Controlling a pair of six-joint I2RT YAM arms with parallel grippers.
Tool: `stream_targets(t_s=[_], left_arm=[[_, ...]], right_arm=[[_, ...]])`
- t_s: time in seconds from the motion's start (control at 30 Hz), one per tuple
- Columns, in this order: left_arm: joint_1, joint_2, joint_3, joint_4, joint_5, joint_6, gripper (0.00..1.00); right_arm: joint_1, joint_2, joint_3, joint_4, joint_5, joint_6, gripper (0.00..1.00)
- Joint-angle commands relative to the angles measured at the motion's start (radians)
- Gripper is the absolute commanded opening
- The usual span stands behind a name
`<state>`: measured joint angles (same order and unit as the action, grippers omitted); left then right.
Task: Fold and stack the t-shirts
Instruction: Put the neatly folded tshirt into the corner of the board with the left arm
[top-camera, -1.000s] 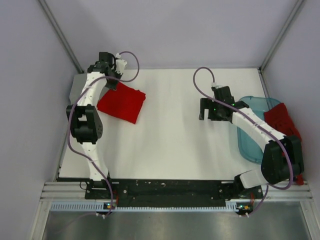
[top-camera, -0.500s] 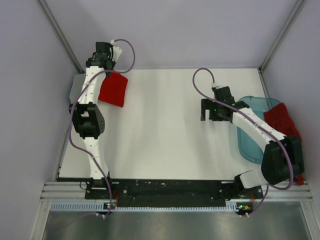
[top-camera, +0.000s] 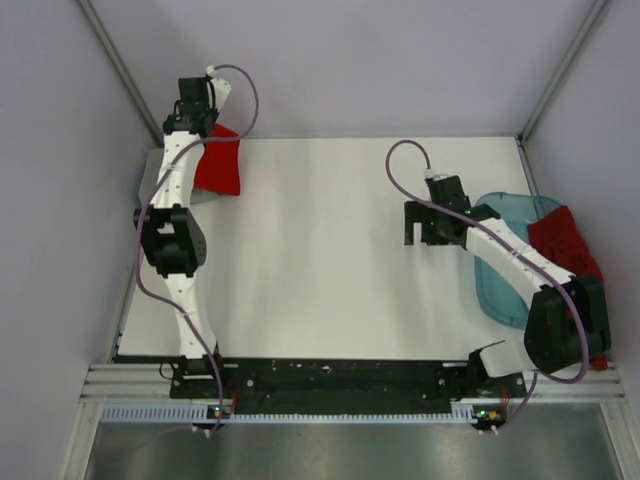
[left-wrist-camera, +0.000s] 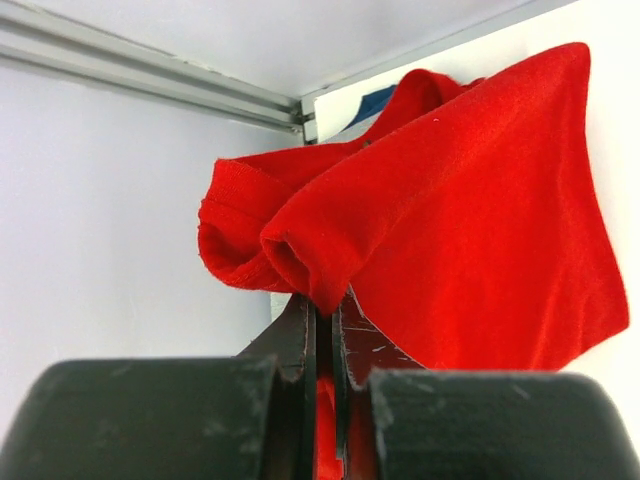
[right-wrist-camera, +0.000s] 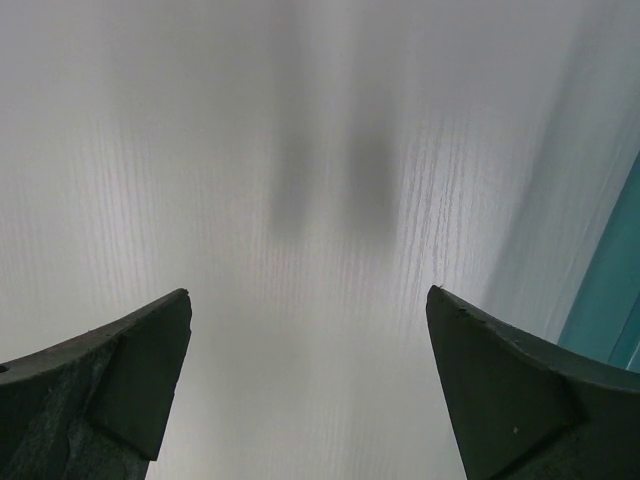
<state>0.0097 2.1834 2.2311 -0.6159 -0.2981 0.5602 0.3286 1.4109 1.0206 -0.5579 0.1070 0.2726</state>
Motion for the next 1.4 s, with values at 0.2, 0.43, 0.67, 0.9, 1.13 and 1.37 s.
stream_targets(t_s=[0.2,0.43,0.67,0.9,1.13,1.37], left_arm=[[0.056,-0.094,0.055,0.137,-0.045,0.064,0.0],[0.088,-0.074,0.056,0.151,-0.05,0.086,0.0],[0.144,0.001,0.082,0.176,-0.07,0.106,0.0],[0.167,0.084,0.082,0.205,-0.055,0.141,0.0],[0.185,0.235,0.139,0.301,-0.159,0.205,0.3],[0.177,0.211,0.098,0.327,-0.21,0.192,0.99]], right_arm=[[-0.005,-0.024,0.007,0.004,0.025,-0.027,0.99],[-0.005,-0.021,0.009,0.003,0.028,-0.039,0.99],[-0.006,-0.02,0.009,0.0,0.033,-0.049,0.99],[-0.005,-0.009,0.016,-0.002,0.03,-0.055,0.99],[-0.007,-0.003,0.022,-0.007,0.02,-0.069,0.99],[-0.007,0.013,0.03,-0.01,-0.01,-0.064,0.99]])
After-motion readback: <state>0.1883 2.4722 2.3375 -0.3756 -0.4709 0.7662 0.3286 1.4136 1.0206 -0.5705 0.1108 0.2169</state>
